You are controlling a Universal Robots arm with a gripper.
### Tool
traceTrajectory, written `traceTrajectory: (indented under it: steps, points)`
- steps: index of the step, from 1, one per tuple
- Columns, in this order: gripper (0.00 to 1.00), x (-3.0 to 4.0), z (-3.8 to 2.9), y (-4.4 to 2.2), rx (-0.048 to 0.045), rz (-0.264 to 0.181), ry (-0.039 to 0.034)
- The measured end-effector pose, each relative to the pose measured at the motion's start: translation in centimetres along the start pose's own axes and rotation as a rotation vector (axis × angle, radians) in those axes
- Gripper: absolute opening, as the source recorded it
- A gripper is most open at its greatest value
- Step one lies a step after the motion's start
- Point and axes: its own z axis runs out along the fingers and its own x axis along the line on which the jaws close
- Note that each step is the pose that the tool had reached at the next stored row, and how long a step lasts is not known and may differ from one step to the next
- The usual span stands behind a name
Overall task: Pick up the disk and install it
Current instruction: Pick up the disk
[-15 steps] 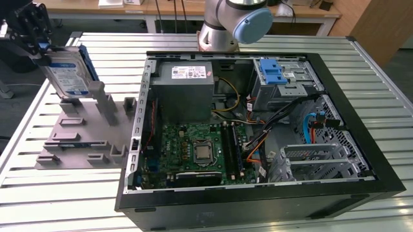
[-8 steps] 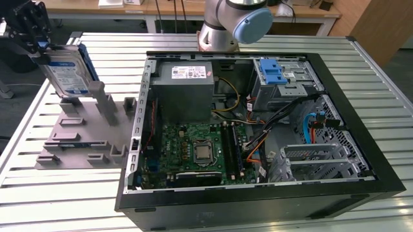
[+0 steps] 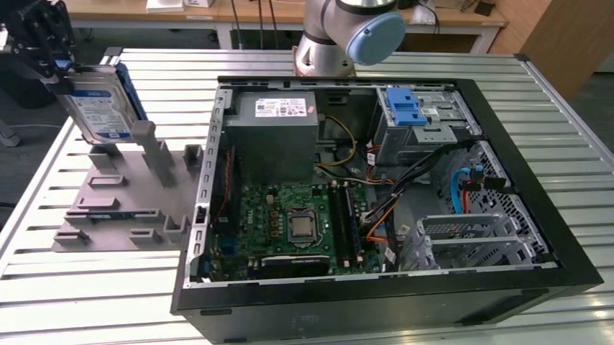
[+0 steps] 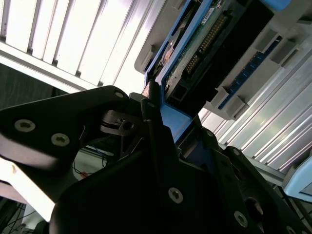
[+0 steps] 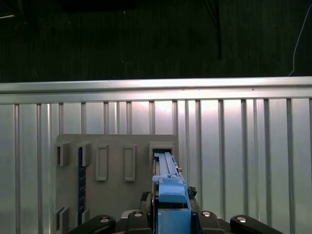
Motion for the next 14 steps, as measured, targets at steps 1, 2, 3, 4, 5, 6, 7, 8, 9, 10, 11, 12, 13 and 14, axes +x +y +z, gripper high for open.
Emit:
traceTrajectory:
  steps: [1,2,3,4,5,6,7,8,9,10,11,12,13,14]
  points:
    - [0.36,0.00,-0.04,0.00,0.0000,0.000,0.0000]
    - [0.36,-0.01,-0.07,0.00,-0.0001,0.000,0.0000]
    - [0.36,-0.01,-0.10,0.00,0.0000,0.000,0.0000]
    - [0.36,-0.02,-0.13,0.00,0.0000,0.000,0.0000]
    - [0.36,-0.02,-0.17,0.00,-0.0001,0.000,0.0001]
    - [0.36,-0.03,-0.19,0.00,-0.0001,0.000,0.0000]
    - [0.36,-0.03,-0.22,0.00,0.0000,0.000,0.0000]
    - [0.36,-0.04,-0.25,0.01,-0.0001,0.000,0.0001]
    - [0.36,-0.05,-0.27,0.01,-0.0001,0.000,0.0000]
    - [0.36,-0.05,-0.29,0.00,0.0000,0.000,0.0000]
    - [0.36,-0.06,-0.32,0.01,0.0000,0.000,0.0000]
    - [0.36,-0.07,-0.34,0.01,-0.0001,0.000,0.0000]
    - [0.36,-0.07,-0.37,0.01,-0.0001,0.000,0.0001]
    - [0.36,-0.08,-0.39,0.01,-0.0001,0.000,0.0000]
